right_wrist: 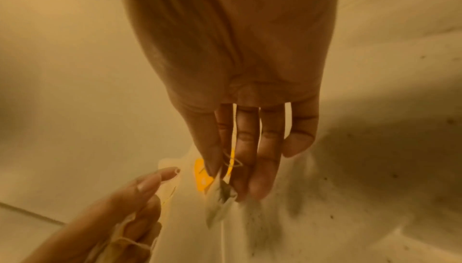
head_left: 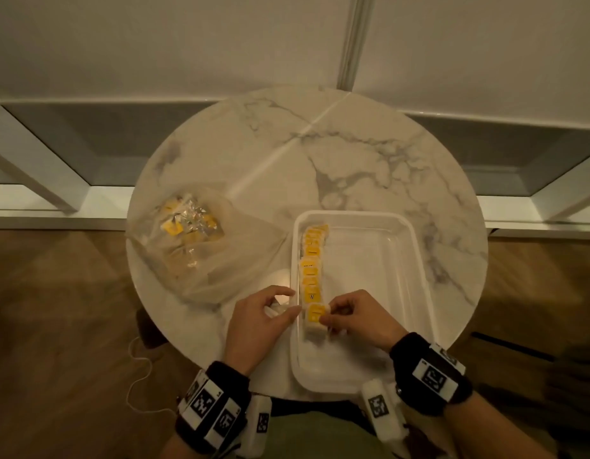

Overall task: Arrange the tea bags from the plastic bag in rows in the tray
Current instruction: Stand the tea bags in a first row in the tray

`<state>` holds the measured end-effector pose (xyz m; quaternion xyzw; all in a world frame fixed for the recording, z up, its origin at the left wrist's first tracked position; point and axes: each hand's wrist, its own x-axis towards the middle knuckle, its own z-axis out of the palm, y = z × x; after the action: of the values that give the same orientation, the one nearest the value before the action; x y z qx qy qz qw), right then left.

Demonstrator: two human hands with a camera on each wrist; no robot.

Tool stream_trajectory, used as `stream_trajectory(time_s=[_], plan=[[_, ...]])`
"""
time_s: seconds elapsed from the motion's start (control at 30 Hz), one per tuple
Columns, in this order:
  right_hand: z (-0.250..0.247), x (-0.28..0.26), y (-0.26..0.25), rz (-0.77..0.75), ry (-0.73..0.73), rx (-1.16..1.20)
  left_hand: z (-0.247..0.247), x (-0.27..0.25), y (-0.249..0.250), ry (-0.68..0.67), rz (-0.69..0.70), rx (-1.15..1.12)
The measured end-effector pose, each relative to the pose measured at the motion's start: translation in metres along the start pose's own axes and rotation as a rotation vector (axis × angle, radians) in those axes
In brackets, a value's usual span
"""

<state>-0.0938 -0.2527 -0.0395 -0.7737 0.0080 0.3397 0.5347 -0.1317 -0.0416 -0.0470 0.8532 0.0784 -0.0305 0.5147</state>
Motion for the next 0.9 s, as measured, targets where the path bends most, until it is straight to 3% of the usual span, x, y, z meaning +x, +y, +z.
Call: stream_trajectory(time_s=[0.2,0.47,0.7,0.9], plan=[[-0.009,0.021,-0.011,0.068,0.019,-0.145,-0.001,0.010,-0.010,-0.032,-0.078,-0.009],[-0.007,0.032,-0.025,0.204,0.087,-0.227,-0.004,0.017,-0.018,-0.108,-0.056,-0.063],[-0.004,0.030,-0.033,0.326,0.010,-0.308,-0.001,0.020,-0.024,-0.139,-0.056,-0.086],[-0.001,0.031,-0.033,0.362,-0.049,-0.207,0.001,0.023,-0.027,-0.158,-0.049,-0.096]])
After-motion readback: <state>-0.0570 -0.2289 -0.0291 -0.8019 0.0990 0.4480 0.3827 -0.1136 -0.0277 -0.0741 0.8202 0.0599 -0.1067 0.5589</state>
